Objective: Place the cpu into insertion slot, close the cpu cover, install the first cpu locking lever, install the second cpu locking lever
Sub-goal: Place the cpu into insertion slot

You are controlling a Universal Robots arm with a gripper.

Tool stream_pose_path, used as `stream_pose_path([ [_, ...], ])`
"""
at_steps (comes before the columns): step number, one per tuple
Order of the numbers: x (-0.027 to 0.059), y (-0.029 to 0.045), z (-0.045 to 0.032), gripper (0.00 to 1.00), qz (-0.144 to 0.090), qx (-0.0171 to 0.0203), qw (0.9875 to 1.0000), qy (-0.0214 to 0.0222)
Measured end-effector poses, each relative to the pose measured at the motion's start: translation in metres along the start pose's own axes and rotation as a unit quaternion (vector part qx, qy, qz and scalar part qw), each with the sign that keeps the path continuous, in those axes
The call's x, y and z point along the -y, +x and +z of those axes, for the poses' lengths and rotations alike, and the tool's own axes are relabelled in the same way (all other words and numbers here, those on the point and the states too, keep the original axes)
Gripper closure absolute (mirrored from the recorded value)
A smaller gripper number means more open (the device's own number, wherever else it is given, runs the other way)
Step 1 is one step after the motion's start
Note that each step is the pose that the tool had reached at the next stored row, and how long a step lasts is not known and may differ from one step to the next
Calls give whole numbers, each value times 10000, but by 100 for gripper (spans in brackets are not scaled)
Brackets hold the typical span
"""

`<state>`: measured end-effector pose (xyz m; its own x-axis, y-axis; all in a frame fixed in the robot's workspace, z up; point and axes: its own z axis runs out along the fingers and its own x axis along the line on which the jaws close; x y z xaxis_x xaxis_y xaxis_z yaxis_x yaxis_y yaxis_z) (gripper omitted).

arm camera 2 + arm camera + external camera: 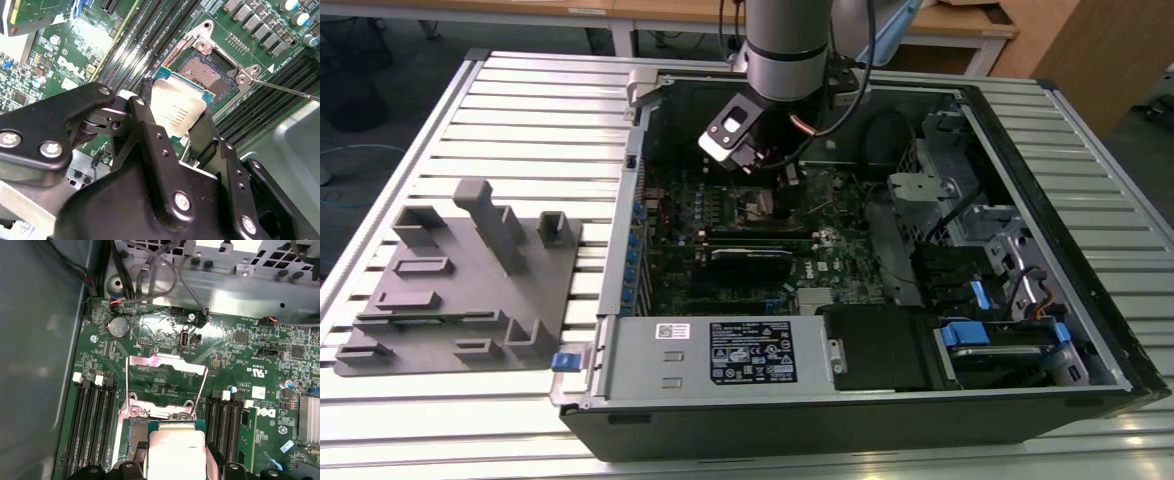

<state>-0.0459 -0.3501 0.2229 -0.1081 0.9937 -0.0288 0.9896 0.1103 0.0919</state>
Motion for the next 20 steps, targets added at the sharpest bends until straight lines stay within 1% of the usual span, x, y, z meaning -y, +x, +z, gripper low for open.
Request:
stream_pose_path([
  [3, 0, 0, -3, 46, 3, 2, 10000, 1],
  [8, -9, -1, -85, 46, 20, -1, 10000, 0],
  [11, -9, 0, -97, 46, 68, -12, 10000, -1],
  [14, -10, 0, -98, 46, 250, 3, 9997, 5],
  [17, -9, 0, -99, 46, 461, 21, 9989, 11],
  [19, -9, 0, -99, 46, 581, 27, 9983, 13],
  [20, -9, 0, -99, 46, 604, 26, 9982, 14],
])
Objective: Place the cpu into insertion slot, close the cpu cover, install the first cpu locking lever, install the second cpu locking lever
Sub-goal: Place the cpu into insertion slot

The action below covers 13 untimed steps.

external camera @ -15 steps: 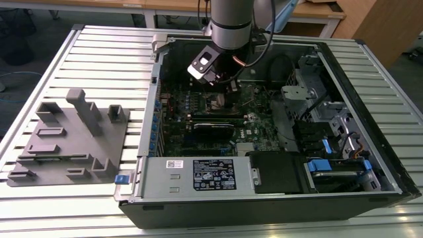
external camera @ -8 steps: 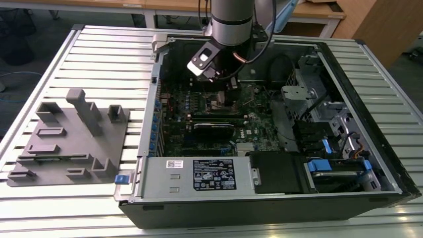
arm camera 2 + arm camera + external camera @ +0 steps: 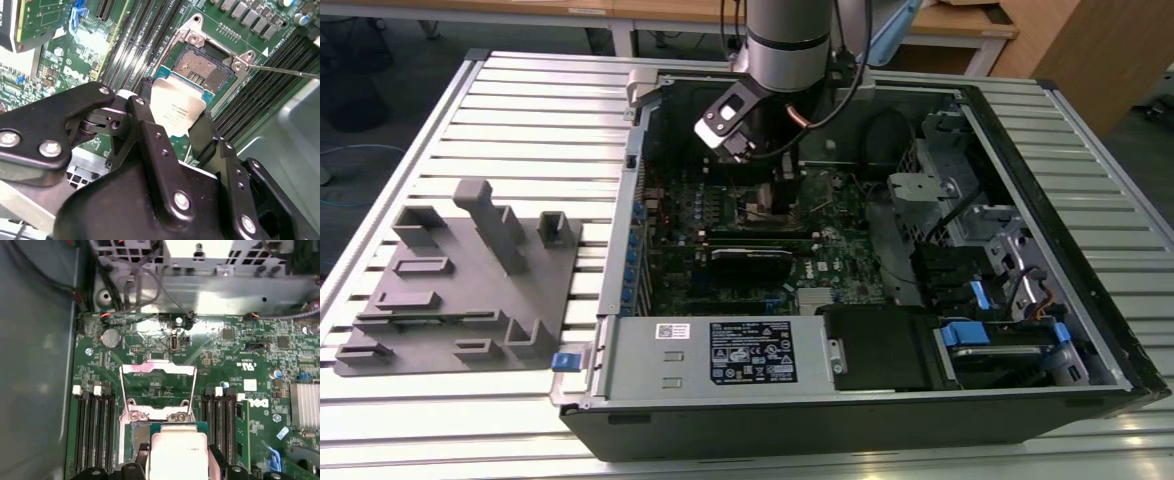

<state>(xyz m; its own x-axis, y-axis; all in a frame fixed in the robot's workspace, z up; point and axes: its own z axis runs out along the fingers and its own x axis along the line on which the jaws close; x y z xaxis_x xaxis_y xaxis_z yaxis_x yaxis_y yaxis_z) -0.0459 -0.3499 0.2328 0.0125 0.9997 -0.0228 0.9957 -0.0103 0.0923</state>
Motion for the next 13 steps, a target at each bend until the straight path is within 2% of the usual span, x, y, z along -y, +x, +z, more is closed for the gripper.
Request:
stream_pose_path([
  [1, 0, 0, 0, 46, 135, -10, 9999, 3],
  [2, 0, 0, 1, 46, 141, -10, 9999, 9],
  [3, -2, 0, 3, 46, 140, -9, 9999, 58],
  [8, -16, 1, 14, 46, 130, 2, 9987, 500],
  [9, -16, 0, 13, 46, 130, 4, 9986, 520],
  [13, -16, 1, 13, 46, 130, 3, 9986, 522],
])
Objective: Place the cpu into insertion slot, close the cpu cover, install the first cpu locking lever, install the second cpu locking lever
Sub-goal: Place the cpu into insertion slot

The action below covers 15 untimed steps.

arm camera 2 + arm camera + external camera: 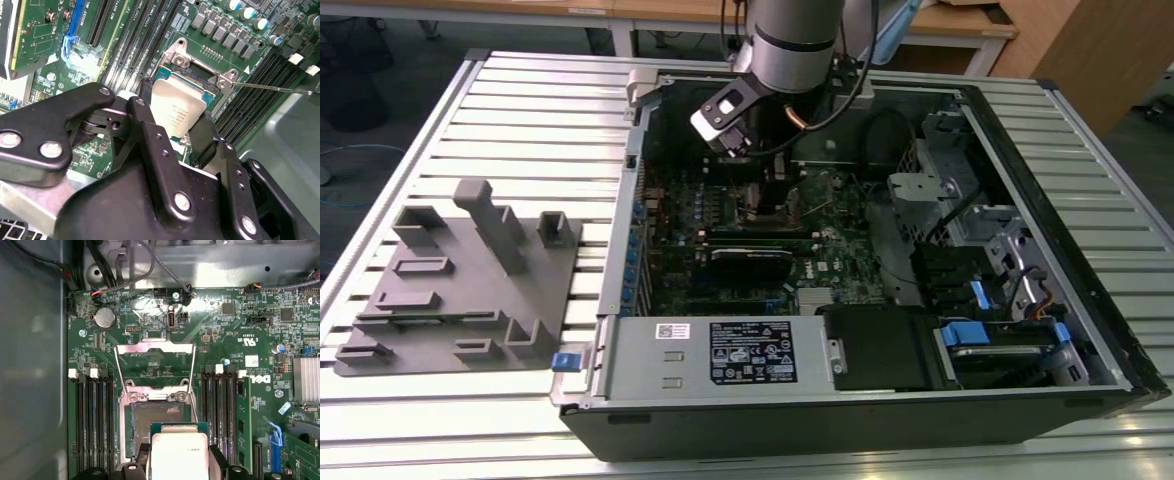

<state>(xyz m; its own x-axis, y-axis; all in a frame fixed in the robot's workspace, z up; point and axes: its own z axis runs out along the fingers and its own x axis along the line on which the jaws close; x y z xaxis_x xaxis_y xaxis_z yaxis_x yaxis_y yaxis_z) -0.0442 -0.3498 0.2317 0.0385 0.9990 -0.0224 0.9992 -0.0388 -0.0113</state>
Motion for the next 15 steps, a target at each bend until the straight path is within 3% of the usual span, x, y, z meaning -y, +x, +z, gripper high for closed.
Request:
stream_pose_path([
  [1, 0, 1, 0, 46, -1, -13, 10000, 1],
  [4, 0, 8, 2, 46, -1, -102, 9999, 3],
  [6, 1, 12, 2, 46, -1, -137, 9999, 4],
  [15, 1, 27, 12, 46, -2, -143, 9999, 5],
])
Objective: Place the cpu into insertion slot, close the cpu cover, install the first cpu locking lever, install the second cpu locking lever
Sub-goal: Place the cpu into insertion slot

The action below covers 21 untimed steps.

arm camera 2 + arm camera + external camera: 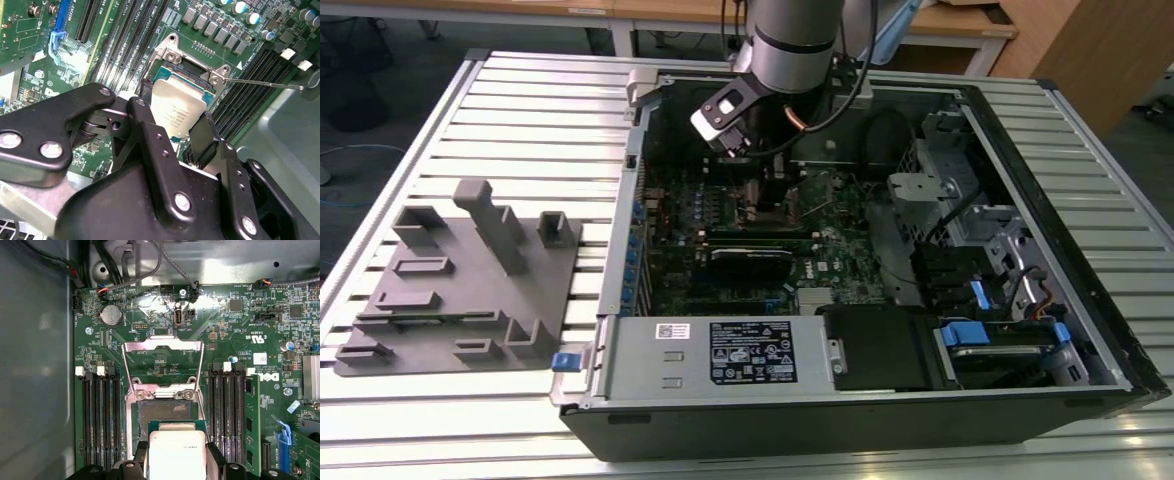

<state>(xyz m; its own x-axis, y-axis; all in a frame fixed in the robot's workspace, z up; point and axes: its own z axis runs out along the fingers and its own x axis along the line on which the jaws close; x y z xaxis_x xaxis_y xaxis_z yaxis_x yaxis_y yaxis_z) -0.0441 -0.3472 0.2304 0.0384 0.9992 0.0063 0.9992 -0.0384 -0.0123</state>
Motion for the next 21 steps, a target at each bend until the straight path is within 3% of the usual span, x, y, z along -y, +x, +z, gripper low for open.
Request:
stream_pose_path([
  [2, 0, 0, 1, 46, 0, -1, 10000, -6],
  [7, 0, 0, 10, 46, -1, -23, 9999, -106],
  [16, 0, 0, 13, 46, -1, -24, 9999, -112],
  [21, 0, 0, 59, 46, 0, -36, 9999, -126],
])
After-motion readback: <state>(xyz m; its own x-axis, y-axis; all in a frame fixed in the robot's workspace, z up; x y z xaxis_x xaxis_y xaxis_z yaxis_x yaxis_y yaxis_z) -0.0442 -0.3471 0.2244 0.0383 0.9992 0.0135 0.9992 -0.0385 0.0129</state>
